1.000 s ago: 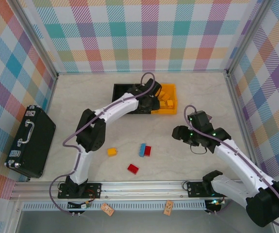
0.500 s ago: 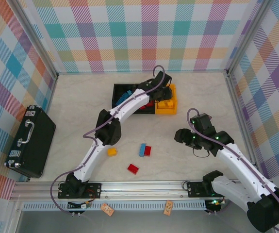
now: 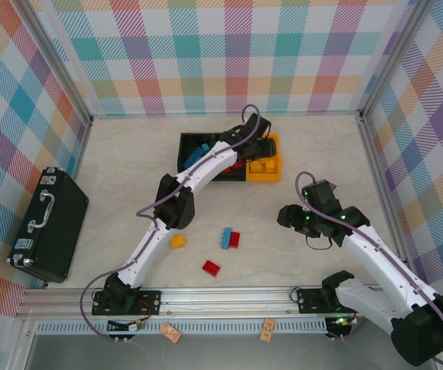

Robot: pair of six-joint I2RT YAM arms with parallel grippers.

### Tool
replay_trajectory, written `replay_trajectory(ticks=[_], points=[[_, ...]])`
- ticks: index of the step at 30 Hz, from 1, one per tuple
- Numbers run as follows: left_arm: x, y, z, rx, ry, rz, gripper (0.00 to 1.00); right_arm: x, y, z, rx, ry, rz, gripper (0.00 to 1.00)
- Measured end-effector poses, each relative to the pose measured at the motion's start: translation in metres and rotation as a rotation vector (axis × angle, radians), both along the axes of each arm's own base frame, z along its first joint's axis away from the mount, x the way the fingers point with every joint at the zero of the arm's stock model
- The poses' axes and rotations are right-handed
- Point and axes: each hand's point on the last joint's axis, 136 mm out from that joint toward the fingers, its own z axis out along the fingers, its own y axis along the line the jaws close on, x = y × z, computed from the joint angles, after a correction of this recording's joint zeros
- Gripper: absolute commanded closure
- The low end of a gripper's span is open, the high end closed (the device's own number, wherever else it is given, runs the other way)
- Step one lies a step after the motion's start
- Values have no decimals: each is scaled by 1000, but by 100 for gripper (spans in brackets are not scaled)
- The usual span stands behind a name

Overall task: Sort the legos into containers by color
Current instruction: Place the lego in the container, then pick up the lego from the middle-left of the table.

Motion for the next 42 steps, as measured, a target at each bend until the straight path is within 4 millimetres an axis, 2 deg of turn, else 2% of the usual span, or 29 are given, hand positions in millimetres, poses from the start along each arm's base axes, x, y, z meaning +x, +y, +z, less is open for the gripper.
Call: replay_trajectory(ticks=[4,12,16,21,28,36,42], points=[[-16,5,6,13,17,-28,45,2,2,-2,4,8,5,39],[-66,35,51,-6,24,-62,44,8,8,-8,8,18,24,38],[-93,54,59,-19,28,-73,44,8,12,-13,7,39,47,38],[-128,81,43,-3,75,-78,44,13,18,-16,21,48,62,38],[-173,109,9,30,199,-83,45,12,33,-17,56,64,122,38],[-209,125,-18,70,328,-108,44,3,52,-10,124,59,235,38],[-238,128,-37,96,420,-149,42,-3,53,-14,138,69,249,38]])
